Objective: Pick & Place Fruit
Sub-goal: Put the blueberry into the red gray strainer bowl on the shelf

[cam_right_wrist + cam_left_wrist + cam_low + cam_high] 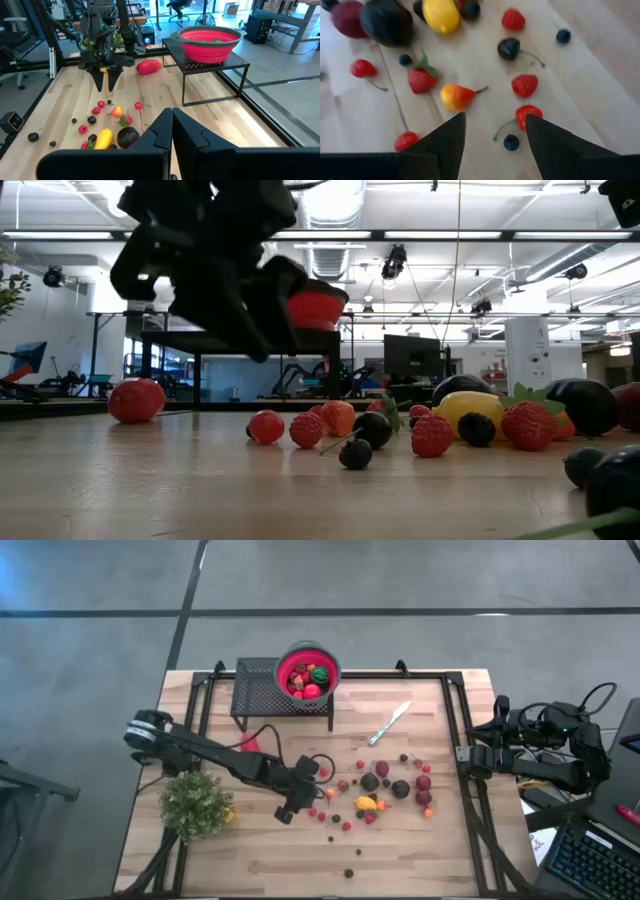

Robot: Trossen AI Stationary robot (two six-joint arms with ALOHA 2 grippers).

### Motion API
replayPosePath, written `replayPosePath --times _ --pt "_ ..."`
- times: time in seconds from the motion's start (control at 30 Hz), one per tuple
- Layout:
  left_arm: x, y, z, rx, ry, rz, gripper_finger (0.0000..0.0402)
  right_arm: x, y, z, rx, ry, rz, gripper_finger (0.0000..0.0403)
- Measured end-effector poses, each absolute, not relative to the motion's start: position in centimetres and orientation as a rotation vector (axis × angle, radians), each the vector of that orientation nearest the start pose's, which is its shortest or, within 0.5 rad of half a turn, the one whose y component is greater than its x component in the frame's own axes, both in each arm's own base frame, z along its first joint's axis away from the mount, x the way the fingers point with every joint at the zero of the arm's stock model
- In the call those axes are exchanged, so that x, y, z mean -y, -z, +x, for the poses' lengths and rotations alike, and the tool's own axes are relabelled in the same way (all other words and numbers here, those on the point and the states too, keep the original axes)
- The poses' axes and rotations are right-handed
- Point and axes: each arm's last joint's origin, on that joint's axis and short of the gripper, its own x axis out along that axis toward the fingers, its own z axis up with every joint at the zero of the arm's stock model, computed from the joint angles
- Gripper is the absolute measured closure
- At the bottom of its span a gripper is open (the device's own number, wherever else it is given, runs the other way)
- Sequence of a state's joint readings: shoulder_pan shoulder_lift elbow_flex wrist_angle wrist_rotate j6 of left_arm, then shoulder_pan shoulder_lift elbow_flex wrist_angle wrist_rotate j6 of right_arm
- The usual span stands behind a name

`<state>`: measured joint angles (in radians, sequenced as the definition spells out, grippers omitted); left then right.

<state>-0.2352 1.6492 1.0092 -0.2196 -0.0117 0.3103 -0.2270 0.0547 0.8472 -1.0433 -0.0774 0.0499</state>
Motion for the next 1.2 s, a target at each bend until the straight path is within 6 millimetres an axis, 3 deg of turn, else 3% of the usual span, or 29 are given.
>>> replayPosePath --times 0.73,1.2 --pt "8.3 -14.4 33.6 -0.988 0.38 0.374 0.0194 -0.7 -31.1 -2.0 -0.245 0.155 0.089 0.0394" --pt "8.3 -14.2 33.6 -1.0 0.385 0.332 0.0282 -0.7 -31.1 -2.0 -0.244 0.155 0.089 0.0394"
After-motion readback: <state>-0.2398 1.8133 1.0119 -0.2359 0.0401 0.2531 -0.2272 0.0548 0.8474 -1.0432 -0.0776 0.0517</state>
